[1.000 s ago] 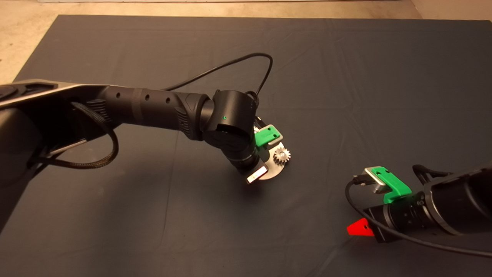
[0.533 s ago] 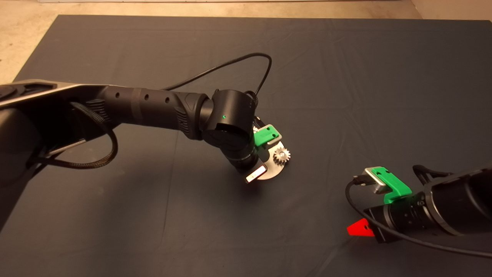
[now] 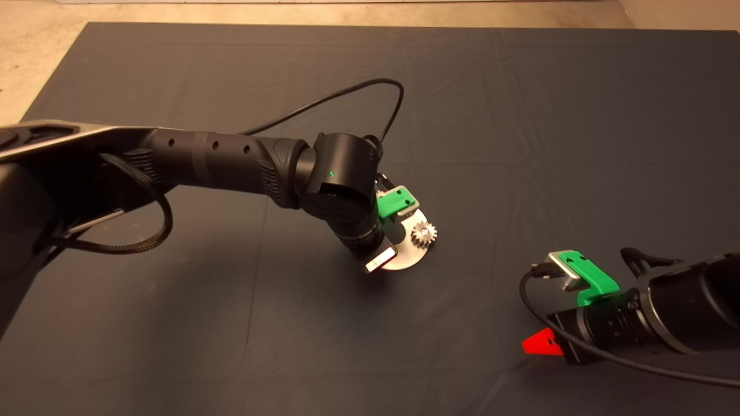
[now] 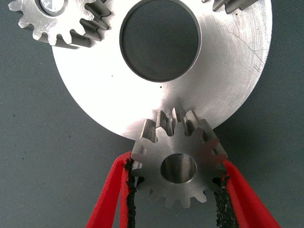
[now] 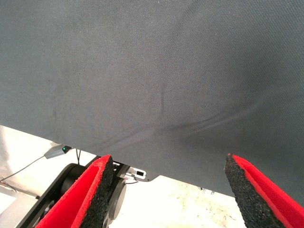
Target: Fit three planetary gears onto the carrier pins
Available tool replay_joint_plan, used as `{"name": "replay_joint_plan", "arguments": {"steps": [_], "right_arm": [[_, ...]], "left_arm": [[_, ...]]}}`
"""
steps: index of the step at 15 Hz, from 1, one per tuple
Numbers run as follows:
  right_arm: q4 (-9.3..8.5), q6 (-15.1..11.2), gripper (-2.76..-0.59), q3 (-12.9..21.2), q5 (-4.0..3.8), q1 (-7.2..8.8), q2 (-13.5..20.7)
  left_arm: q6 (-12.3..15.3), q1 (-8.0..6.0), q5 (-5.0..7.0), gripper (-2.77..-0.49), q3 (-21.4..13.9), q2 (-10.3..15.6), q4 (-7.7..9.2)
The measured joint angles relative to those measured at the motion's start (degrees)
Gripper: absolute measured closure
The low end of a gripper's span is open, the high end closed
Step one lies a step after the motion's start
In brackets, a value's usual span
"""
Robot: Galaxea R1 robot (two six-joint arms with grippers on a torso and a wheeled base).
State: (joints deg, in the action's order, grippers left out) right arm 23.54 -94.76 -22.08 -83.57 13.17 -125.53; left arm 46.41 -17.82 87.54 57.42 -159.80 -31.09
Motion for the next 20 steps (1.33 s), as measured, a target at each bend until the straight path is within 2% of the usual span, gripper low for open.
{"name": "replay_joint_plan", "arguments": {"steps": [20], "right_arm": [[0.0, 0.16, -1.74, 0.02, 0.0, 0.0, 0.02]], "left_arm": [[0.04, 0.02, 0.02, -0.83, 0.74, -0.83, 0.0]]}}
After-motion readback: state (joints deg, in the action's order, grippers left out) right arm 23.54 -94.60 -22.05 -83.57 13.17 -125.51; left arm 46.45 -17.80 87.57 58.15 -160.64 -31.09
